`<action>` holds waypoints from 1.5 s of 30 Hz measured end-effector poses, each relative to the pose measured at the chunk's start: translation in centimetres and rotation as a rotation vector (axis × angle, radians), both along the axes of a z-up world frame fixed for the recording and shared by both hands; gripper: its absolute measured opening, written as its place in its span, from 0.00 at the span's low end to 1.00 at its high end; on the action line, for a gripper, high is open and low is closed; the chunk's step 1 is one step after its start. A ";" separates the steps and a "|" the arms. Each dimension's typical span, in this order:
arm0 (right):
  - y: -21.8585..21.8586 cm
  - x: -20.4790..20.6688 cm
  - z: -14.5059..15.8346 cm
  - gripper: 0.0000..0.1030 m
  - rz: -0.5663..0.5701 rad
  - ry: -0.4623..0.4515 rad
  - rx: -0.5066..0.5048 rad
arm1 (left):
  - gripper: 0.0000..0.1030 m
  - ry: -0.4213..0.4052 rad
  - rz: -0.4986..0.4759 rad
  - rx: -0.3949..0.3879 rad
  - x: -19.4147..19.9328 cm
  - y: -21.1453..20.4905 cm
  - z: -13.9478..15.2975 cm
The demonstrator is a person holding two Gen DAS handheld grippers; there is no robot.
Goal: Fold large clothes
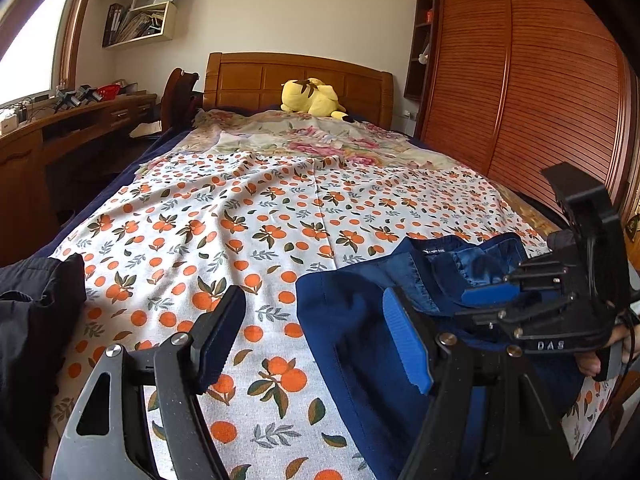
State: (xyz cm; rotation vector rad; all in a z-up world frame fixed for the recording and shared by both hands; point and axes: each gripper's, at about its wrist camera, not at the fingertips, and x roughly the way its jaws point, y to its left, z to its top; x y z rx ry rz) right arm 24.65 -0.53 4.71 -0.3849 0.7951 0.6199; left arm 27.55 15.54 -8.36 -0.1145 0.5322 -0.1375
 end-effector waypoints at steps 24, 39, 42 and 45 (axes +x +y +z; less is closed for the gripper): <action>3.4 11.1 -0.2 0.03 -0.051 -0.156 -0.178 | 0.70 -0.020 0.013 -0.015 -0.1 0.4 0.2; -3.0 8.3 1.7 0.32 -0.151 -0.121 -0.063 | 0.70 -0.049 -0.087 -0.022 0.6 -4.8 1.6; -6.4 6.1 1.7 0.32 -0.180 -0.119 -0.057 | 0.70 -0.057 -0.135 -0.020 0.6 -6.9 2.0; -9.2 4.8 0.9 0.32 -0.227 -0.112 -0.066 | 0.70 -0.068 -0.167 -0.029 0.6 -8.5 2.4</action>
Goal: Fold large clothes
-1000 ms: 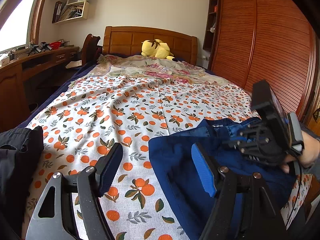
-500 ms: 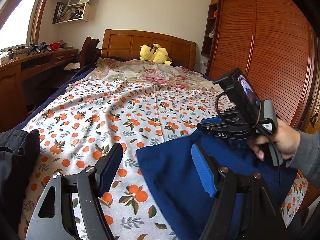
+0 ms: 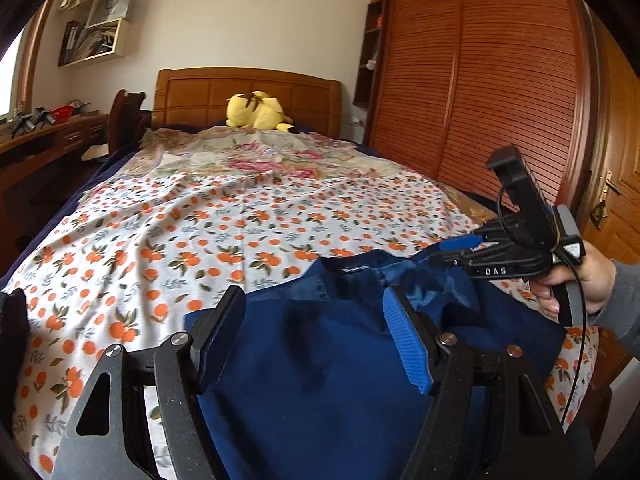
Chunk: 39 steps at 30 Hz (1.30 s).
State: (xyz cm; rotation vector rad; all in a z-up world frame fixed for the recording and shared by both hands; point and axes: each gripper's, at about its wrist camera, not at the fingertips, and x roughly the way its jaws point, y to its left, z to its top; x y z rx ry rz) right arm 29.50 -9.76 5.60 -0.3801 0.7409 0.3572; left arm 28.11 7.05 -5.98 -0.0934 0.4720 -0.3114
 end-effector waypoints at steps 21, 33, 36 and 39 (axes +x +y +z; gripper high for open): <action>-3.1 -3.0 -2.4 0.49 0.098 0.077 0.143 | 0.70 0.098 -0.042 0.070 2.4 -4.4 -3.7; -2.7 0.0 -6.2 0.37 0.103 0.252 0.105 | 0.70 0.128 -0.050 0.064 2.4 -3.9 -4.4; -1.7 -0.4 -6.5 0.26 0.135 0.265 0.082 | 0.70 0.134 -0.052 0.060 2.6 -3.8 -4.4; -0.7 -0.5 -6.5 0.10 0.166 0.289 0.065 | 0.70 0.137 -0.051 0.059 2.6 -3.8 -4.4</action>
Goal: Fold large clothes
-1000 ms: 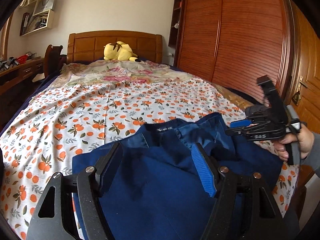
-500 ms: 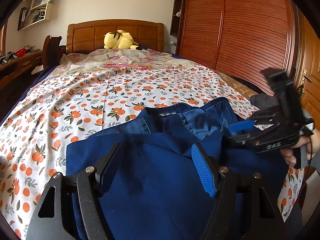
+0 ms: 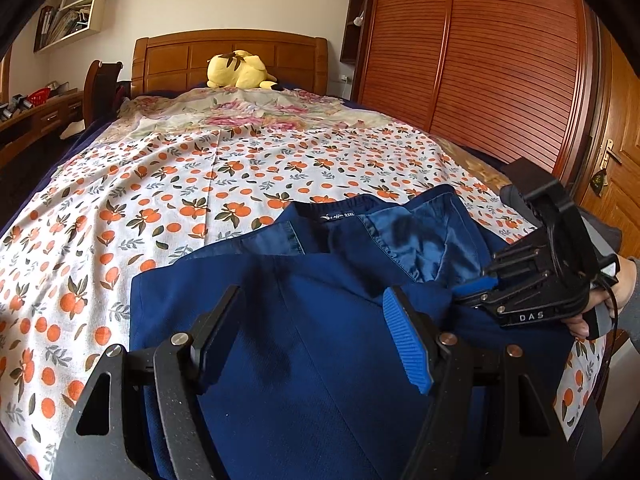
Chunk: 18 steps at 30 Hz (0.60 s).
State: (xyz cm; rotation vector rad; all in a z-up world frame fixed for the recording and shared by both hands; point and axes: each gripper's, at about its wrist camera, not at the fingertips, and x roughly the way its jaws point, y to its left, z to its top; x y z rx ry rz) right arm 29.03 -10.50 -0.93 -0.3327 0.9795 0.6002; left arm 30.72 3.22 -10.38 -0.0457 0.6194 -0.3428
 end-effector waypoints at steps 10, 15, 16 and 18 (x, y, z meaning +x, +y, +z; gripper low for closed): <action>2.2 3.7 6.0 0.05 -0.073 -0.284 -0.057 | 0.70 -0.006 0.010 0.005 -0.3 0.3 -0.1; 4.1 7.6 7.4 0.05 -0.102 -0.337 -0.076 | 0.70 -0.005 0.014 0.006 -0.3 0.4 -0.2; 4.4 8.3 7.2 0.05 -0.109 -0.334 -0.075 | 0.70 -0.004 0.014 0.006 -0.3 0.4 -0.2; 4.8 9.2 6.1 0.05 -0.112 -0.293 -0.076 | 0.70 0.000 0.014 0.010 -0.2 0.4 -0.3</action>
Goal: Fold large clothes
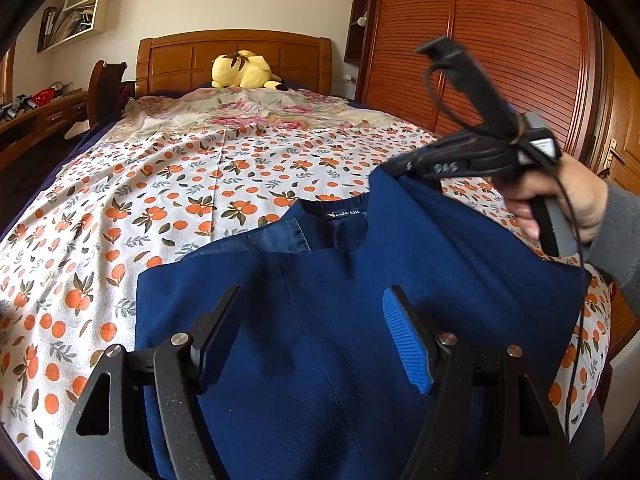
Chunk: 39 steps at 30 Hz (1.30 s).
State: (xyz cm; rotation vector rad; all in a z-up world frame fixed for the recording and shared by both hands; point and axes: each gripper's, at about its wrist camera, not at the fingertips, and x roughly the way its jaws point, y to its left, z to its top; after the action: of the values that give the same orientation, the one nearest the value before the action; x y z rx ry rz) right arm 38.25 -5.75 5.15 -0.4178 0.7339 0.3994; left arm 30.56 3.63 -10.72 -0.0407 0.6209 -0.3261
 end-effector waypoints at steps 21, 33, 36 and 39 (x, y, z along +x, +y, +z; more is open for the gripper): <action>-16.2 5.7 -7.1 0.40 -0.364 0.190 0.138 | 0.70 0.028 0.002 0.038 0.8 -0.9 -0.8; -21.6 5.2 -6.8 0.01 -0.487 0.082 0.012 | 0.70 0.026 0.000 0.026 0.9 -0.8 -0.7; -22.0 4.3 -7.2 0.02 -0.489 0.069 0.026 | 0.70 0.032 0.004 0.029 1.0 -0.8 -0.8; -21.5 2.7 -6.0 0.12 -0.492 0.045 0.055 | 0.70 0.028 0.008 0.037 1.0 -0.8 -0.8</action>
State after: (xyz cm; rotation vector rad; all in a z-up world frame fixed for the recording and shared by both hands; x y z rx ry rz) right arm 40.94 -27.22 -0.88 -0.1656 0.8384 -0.0344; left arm 31.54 2.79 -11.54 -0.0123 0.6544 -0.3070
